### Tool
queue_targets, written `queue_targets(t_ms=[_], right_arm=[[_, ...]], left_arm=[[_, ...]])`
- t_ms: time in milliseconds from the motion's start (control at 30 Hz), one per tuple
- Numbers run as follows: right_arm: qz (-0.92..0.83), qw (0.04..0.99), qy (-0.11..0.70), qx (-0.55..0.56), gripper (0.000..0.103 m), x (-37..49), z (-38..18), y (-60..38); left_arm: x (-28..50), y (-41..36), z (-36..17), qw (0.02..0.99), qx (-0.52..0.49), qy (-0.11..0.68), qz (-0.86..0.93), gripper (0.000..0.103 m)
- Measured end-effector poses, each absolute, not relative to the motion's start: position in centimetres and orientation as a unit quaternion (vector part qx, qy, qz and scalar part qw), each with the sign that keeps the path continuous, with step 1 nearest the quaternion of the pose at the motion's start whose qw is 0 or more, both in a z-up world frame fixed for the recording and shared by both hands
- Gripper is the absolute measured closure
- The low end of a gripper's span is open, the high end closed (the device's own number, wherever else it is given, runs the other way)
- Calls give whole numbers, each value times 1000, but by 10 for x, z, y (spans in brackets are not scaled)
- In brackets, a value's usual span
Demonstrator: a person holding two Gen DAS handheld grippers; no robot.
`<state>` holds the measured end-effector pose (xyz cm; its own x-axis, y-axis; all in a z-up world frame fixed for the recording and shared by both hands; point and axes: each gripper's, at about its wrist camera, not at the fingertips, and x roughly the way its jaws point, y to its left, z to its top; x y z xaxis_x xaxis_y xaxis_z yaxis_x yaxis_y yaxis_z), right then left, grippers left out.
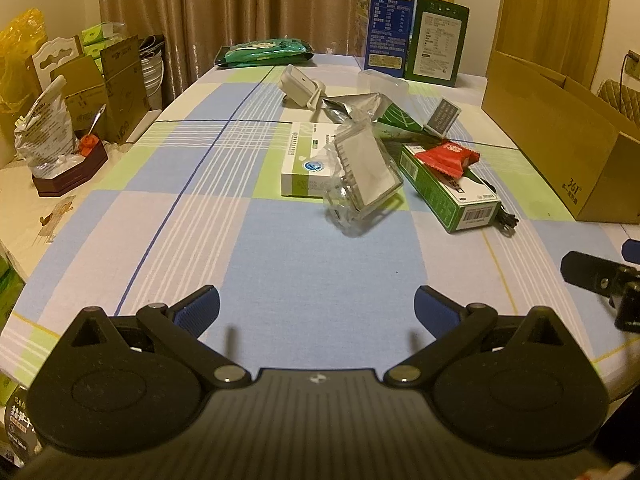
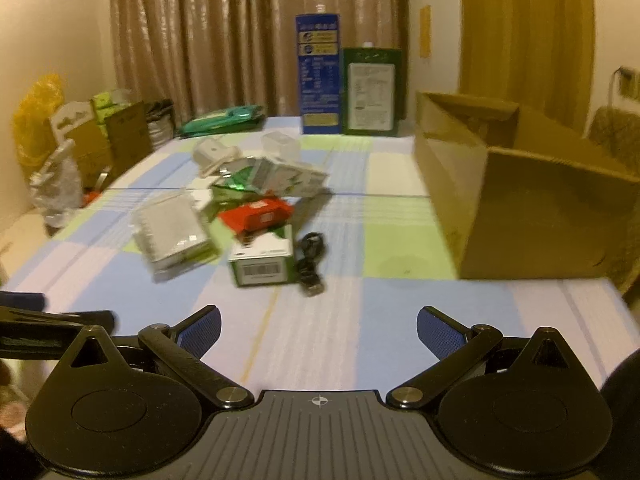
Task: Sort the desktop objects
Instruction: 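Move the left tool toward the clear plastic box while the right tool approaches the black cable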
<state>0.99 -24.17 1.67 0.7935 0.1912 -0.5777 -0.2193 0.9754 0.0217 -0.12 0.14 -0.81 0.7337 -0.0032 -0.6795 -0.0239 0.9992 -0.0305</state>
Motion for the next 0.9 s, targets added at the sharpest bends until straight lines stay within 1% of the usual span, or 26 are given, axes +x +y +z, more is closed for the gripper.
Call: queue_targets(t_ms=[133, 400, 467, 567, 733, 900], right_arm=[[88, 945, 313, -27, 2, 16, 15, -243], [116, 942, 314, -35, 2, 29, 23, -244], [117, 941, 317, -32, 2, 37, 24, -245], [120, 937, 327, -21, 2, 49, 22, -247], [130, 935, 330, -29, 2, 60, 18, -245], [129, 931, 339, -36, 2, 73, 8, -245]], left_arm=[[-1, 3, -4, 933, -20, 358, 6, 1], [9, 4, 6, 933, -19, 358, -15, 1], [12, 5, 10, 938, -13, 346, -20, 1], [21, 5, 15, 943, 5, 332, -27, 1], [49, 0, 15, 938, 48, 340, -50, 1], [66, -12, 6, 932, 133, 326, -83, 1]])
